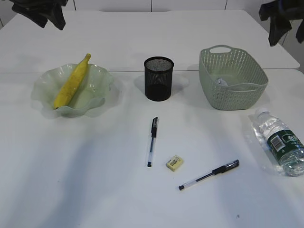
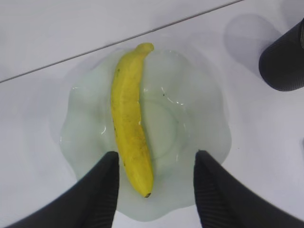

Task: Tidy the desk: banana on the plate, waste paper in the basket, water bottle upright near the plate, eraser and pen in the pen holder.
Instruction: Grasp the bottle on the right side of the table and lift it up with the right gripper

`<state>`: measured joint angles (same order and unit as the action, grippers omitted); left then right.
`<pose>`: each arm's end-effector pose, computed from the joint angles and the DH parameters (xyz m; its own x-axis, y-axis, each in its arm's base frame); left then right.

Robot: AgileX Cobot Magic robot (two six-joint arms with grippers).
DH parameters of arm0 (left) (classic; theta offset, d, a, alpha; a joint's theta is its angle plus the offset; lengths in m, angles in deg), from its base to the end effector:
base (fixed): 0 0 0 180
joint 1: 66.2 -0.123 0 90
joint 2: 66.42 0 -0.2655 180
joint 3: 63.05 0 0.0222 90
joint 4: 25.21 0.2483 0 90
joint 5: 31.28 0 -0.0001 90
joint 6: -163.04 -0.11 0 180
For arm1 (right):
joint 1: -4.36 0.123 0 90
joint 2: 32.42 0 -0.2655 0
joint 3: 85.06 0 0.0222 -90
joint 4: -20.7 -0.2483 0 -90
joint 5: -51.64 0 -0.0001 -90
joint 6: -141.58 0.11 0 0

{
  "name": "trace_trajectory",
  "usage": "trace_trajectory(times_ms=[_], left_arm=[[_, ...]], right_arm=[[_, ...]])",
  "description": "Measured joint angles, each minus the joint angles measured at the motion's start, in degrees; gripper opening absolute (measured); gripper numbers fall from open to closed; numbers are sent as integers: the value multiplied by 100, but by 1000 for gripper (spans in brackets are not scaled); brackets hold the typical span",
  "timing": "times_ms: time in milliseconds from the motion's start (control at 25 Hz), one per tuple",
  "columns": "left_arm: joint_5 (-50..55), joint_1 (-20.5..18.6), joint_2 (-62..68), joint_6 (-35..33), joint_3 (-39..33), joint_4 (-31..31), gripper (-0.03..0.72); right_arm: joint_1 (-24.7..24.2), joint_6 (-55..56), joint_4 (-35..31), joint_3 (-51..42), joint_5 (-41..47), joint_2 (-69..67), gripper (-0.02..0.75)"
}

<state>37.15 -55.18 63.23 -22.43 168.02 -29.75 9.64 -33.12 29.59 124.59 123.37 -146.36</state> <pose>0.4580 -0.0974 0.3063 -0.8057 0.2242 -0.5483 0.2840 0.9585 -0.0254 0.3969 0.0205 0.3132 -0.9088 -0.0408 -0.4152 0.0084 0.9932 -0.1159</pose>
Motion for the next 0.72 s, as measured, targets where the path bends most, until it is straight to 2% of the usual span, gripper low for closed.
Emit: trace_trajectory(times_ms=[360, 720], left_arm=[[104, 0, 0, 0, 0, 9, 357], [140, 0, -3, 0, 0, 9, 357]], right_arm=[[0, 0, 94, -1007, -20, 109, 453], [0, 0, 203, -1156, -54, 109, 453]])
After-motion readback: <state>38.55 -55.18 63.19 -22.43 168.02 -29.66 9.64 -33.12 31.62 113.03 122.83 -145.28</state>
